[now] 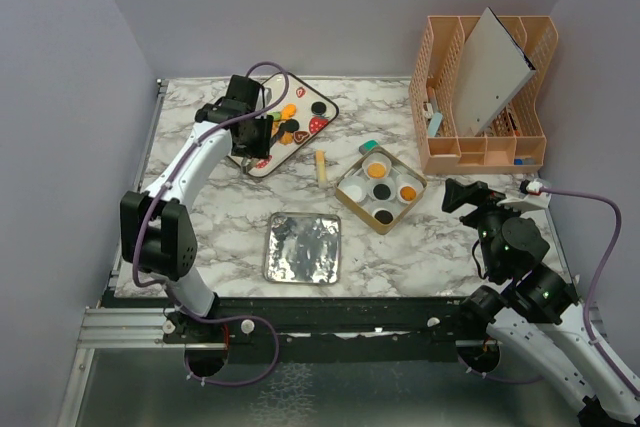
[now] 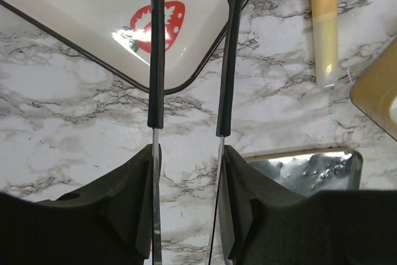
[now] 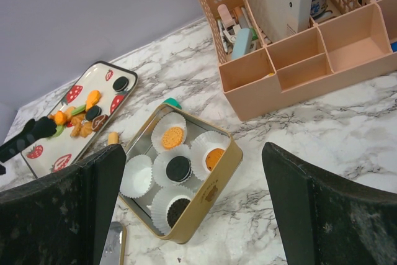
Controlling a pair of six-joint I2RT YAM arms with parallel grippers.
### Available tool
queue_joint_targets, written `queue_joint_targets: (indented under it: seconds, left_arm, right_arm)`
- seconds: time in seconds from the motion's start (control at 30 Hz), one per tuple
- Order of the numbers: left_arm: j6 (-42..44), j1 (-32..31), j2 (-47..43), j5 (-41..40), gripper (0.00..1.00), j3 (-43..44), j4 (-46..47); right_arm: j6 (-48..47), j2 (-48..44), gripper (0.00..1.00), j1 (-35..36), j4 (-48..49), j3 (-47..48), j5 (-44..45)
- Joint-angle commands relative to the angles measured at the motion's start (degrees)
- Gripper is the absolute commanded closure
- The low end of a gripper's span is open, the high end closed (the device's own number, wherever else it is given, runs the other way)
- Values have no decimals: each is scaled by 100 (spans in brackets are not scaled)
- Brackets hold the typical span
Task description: Pack the cookies
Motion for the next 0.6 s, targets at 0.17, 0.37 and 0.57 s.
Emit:
queue_joint_targets:
  seconds: [0.17,0.37,0.57]
  left_arm:
    - [-194,472,934,630,52,465,285]
    - [-346,644,1285,712,51,687,353]
    - [-464,695,1522,759,50,909,391]
  right_arm:
    - [-15,-2,0,-36,-29,71,11]
    - [-39,49,0,-36,25,54,4]
    - [-51,65,0,-36,65,29,12]
